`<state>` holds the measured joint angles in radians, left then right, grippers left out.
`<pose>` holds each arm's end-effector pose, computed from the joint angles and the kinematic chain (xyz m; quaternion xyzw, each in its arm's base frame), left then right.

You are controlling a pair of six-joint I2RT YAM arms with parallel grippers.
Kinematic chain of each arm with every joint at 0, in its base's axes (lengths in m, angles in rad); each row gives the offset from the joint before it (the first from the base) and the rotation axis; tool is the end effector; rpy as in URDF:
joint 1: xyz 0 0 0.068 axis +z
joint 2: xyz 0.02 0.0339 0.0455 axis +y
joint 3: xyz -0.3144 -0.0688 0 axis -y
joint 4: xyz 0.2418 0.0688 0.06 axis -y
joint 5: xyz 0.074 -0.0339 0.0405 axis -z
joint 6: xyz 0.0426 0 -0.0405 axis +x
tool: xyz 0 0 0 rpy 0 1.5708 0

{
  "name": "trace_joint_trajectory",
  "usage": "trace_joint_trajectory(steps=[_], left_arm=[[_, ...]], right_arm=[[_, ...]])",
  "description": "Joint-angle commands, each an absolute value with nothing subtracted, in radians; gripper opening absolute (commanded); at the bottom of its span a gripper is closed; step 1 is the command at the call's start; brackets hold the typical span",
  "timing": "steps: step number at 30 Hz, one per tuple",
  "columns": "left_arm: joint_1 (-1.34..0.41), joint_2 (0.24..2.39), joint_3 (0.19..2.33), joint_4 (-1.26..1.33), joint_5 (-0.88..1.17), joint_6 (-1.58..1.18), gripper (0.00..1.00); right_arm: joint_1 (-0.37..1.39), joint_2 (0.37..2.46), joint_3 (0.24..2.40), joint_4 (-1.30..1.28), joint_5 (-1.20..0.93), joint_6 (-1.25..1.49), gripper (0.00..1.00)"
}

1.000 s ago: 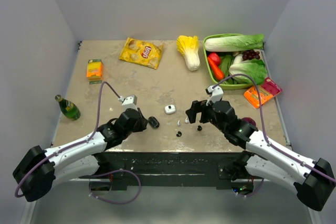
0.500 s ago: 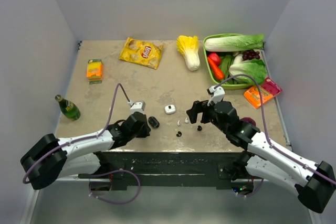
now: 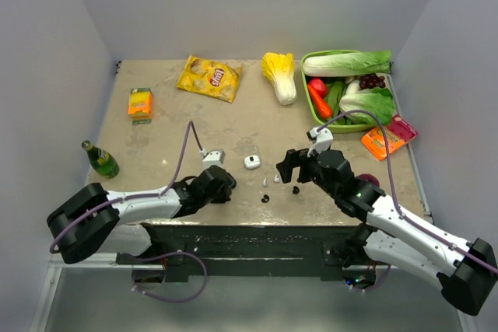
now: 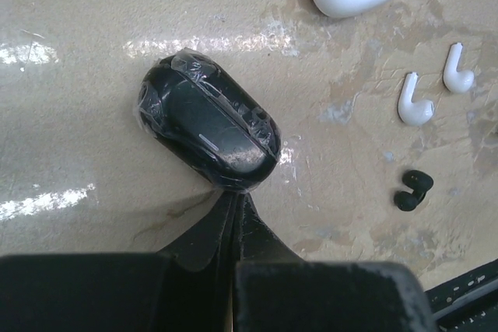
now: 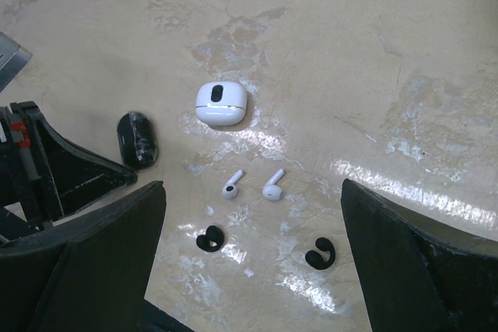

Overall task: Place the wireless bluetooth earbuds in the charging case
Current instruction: Move the charging case to the center of the board.

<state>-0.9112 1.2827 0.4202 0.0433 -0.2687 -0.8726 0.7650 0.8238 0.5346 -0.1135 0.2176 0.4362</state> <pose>0.1389 -0.1607 0.1863 -0.0314 0.9226 -0.2048 0.3254 0.1229 0.1053 0.2874 -0.0767 0.8279 0.2350 0.5034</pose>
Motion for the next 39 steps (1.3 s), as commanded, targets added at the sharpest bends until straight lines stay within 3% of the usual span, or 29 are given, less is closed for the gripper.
trace_joint_trajectory(steps=[1,14,22,25,26,28,29,34,39], left_arm=[[-0.916,1.316,0.462,0.018,-0.330,-0.887,0.00],[-0.916,1.413,0.566,0.026,-0.374,-0.853,0.00],[-0.923,1.221,0.546,0.014,-0.371,-0.749,0.00],[-0.925,1.114,0.538,0.002,-0.370,-0.698,0.14],[-0.925,1.092,0.538,-0.033,-0.379,-0.690,0.33],[-0.925,1.046,0.529,-0.070,-0.426,-0.692,0.55],[-0.923,1.039,0.525,-0.078,-0.440,-0.686,0.72],[-0.923,1.046,0.467,-0.078,-0.555,-0.684,0.80],[-0.872,1.129,0.538,-0.152,-0.450,-0.582,0.91]], right_arm=[[0.762,0.822,0.569,-0.101,0.229,0.433,0.97],[0.762,0.821,0.569,-0.109,0.229,0.431,0.97],[0.762,0.802,0.586,-0.132,0.216,0.430,0.97],[0.762,0.804,0.592,-0.130,0.209,0.426,0.97],[0.764,0.807,0.594,-0.127,0.203,0.425,0.97],[0.762,0.819,0.594,-0.124,0.198,0.422,0.98],[0.762,0.822,0.600,-0.126,0.193,0.414,0.97],[0.762,0.839,0.626,-0.141,0.199,0.407,0.98],[0.762,0.854,0.647,-0.150,0.196,0.407,0.98]])
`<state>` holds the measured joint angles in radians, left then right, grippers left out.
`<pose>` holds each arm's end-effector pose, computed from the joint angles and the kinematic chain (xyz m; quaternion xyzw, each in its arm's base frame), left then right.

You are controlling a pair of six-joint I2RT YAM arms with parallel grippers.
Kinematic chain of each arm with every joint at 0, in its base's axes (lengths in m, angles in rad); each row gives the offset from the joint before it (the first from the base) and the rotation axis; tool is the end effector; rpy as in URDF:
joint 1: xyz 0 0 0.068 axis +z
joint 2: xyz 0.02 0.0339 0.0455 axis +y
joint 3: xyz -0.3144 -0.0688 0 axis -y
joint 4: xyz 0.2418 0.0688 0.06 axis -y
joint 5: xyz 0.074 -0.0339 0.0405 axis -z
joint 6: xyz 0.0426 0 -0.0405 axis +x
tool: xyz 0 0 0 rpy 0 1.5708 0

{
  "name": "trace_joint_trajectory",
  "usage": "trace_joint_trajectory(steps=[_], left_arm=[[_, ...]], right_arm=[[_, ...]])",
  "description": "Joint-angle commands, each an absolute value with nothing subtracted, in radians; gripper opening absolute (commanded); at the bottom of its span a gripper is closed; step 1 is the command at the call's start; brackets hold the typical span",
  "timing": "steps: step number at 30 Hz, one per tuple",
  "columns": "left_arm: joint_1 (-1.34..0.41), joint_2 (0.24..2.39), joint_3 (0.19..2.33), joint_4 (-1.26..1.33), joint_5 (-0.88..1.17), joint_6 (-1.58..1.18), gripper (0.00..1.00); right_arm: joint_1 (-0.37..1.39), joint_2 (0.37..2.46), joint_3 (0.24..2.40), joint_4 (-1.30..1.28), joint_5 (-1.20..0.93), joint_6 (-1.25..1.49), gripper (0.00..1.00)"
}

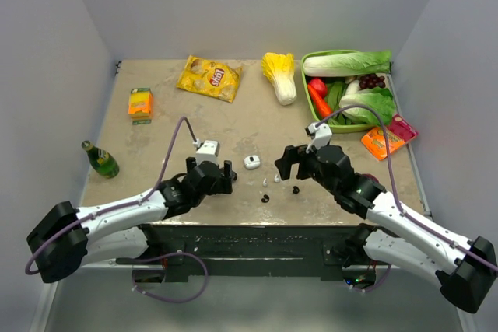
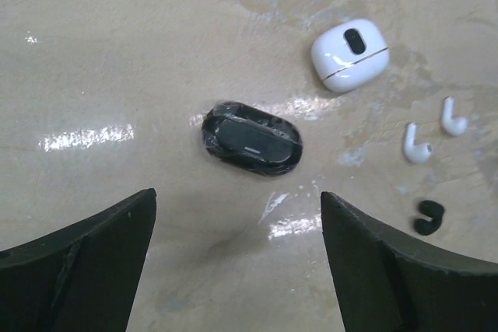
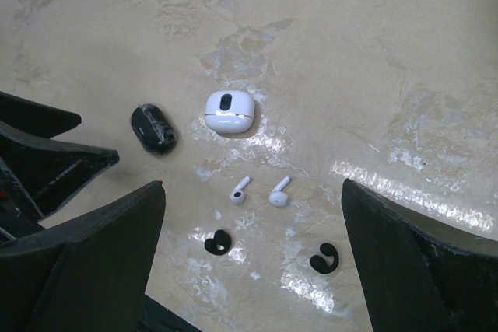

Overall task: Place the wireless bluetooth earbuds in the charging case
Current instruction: Move the charging case to the center of the board, then pick up the charging case at the center of the board.

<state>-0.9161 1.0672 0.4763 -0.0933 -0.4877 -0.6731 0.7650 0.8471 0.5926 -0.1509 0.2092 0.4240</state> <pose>0.1309 -0.1378 0.2334 0.0035 0.8827 -0.1442 0.4472 0.1268 0.1094 0.3007 -0.0843 0.8281 0.2343 0.5022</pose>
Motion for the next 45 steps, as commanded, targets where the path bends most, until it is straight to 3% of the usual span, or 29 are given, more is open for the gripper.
trace_joint_trajectory(steps=[1,9,12,35,45], left_arm=[[-0.862,1.141,0.561,-0.169,-0.437,-0.556,0.90],[-0.857,1.167,0.590,-0.126,-0.324,-0.433,0.91],[-0.859,1.210,0.613,-0.139,-0.295,-0.408,1.00],[-0.767,1.459,0.730,-0.175,-0.203,-0.344,1.00],[-0.762,1.531,0.772,-0.207,-0.167,-0.299,0.95]], right_arm=[[0.762,0.854,0.647,-0.150,0.192,0.407,0.98],[0.764,0.842,0.632,-0.143,0.170,0.399,0.98],[0.764,0.848,0.630,-0.137,0.160,0.397,0.98],[0.762,0.873,0.637,-0.123,0.121,0.402,0.98],[0.762,0.870,0.630,-0.120,0.118,0.399,0.98]])
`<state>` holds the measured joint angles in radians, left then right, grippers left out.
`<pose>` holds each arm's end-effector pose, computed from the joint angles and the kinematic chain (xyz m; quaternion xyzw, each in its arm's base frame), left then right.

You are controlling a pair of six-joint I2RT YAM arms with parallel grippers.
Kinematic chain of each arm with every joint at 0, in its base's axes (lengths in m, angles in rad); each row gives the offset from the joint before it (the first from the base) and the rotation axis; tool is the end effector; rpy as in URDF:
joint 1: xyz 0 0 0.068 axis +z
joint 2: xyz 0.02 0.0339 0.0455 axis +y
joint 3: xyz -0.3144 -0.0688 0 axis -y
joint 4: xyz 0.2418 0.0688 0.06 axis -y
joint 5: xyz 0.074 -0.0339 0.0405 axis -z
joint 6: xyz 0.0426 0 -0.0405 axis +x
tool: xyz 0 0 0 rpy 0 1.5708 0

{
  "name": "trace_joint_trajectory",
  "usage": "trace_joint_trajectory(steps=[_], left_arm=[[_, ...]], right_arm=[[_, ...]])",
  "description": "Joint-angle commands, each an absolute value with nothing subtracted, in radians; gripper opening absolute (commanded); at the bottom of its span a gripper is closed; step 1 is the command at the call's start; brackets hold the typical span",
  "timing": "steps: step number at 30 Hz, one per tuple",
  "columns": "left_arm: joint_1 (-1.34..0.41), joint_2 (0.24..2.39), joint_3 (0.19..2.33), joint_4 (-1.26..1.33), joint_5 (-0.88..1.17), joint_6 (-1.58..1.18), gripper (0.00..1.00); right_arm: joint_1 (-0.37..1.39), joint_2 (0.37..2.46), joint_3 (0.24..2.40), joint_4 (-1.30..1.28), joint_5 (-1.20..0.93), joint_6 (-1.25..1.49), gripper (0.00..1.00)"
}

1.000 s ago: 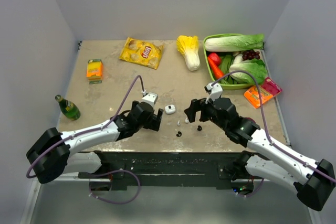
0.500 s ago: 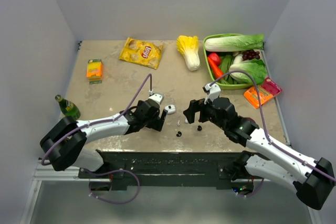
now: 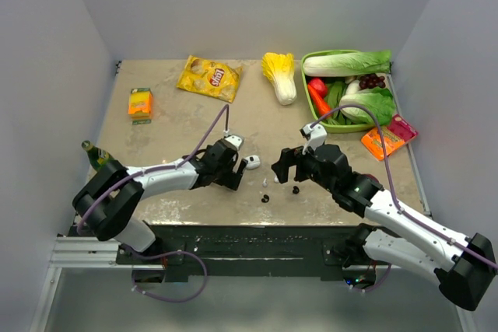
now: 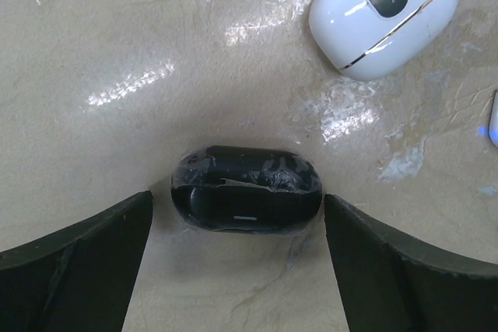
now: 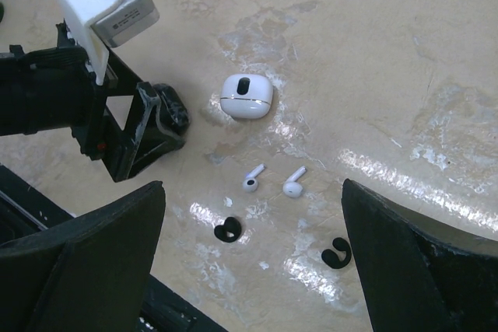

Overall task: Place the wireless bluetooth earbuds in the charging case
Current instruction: Pick up the charging case at the center of the board.

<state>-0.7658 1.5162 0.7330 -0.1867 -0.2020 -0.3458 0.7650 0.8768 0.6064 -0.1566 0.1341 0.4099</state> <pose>0.2092 -0.1893 0.2039 0.1689 0.9357 -0.0735 0.3009 0.1293 0.1162 0.3003 -0.1125 0.8322 0.2524 0.4807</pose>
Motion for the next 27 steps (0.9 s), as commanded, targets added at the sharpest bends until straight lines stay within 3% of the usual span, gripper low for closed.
trace_joint_trajectory(steps=[1,15,27], left_arm=[[-0.762,1.534,0.772,-0.210,-0.164,-0.298,0.95],[-0.765,1.578,0.770,-0.216,-0.161,-0.288,0.83],[-0.810,1.598,0.793,-0.294,-0.250,-0.290,0.83]], right_arm=[[0.762,0.868,0.629,-0.120,0.118,0.399,0.98],[0.762,0.858,0.623,-0.124,0.124,0.400,0.98],[0.762,0.864,0.621,-0.123,0.126,0.402,0.98]])
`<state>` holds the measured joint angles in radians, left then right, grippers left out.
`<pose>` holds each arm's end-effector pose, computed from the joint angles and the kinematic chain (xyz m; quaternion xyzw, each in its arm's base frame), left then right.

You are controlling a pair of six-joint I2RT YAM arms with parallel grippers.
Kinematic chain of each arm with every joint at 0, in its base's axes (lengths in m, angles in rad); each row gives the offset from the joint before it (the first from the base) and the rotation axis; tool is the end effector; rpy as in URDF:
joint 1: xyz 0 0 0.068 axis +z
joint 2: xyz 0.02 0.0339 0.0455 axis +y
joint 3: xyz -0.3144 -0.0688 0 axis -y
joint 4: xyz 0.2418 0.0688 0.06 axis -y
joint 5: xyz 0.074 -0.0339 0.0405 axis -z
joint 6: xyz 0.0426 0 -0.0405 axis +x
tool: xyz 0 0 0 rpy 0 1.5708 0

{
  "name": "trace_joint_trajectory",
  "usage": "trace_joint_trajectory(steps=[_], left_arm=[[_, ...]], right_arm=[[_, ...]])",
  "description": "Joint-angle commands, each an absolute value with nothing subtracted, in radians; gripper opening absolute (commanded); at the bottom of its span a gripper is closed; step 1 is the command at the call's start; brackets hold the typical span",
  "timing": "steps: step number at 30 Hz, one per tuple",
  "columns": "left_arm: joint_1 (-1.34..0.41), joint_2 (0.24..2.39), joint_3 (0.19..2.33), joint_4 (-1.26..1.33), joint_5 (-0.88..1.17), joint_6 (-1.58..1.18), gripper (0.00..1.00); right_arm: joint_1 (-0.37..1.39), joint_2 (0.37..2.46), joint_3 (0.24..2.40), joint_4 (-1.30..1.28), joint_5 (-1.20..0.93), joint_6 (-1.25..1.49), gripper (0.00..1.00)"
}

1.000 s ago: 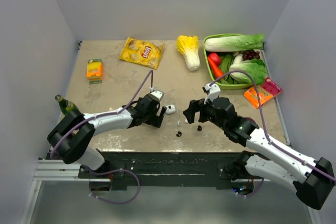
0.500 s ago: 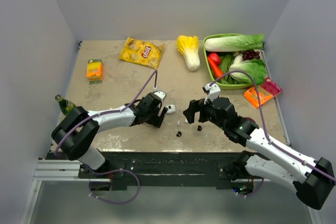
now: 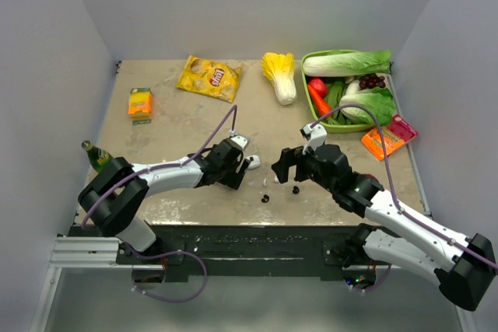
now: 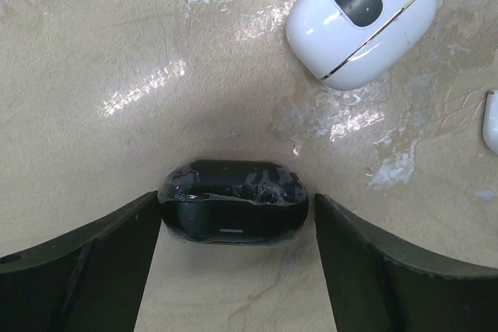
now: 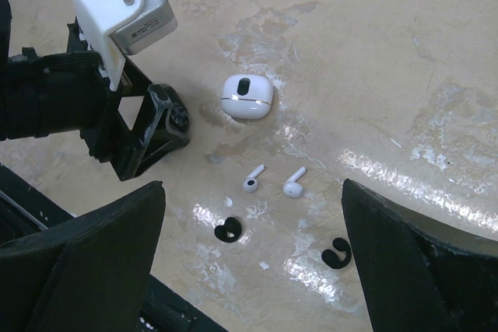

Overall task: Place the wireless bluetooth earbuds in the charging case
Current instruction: Pick up the charging case at the center of the board.

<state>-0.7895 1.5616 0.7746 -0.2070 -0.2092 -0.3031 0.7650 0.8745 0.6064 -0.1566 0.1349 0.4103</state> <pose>0.2129 -0.2021 0.2020 0.2008 0.9326 -0.0614 0.2937 0.1290 0.1159 0.3006 -0.1119 0.8316 0.2528 0.4816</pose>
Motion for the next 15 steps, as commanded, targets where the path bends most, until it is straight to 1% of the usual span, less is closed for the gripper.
trace_joint_trajectory(steps=[1,10,15], left_arm=[[-0.813,1.598,0.792,-0.298,-0.252,-0.290,0.83],[-0.815,1.598,0.781,-0.295,-0.230,-0.295,0.82],[-0.811,1.601,0.765,-0.284,-0.192,-0.304,0.76]], right_arm=[[0.764,0.862,0.621,-0.121,0.127,0.402,0.98],[0.762,0.859,0.620,-0.123,0.127,0.402,0.98],[0.762,0.859,0.620,-0.126,0.127,0.402,0.98]])
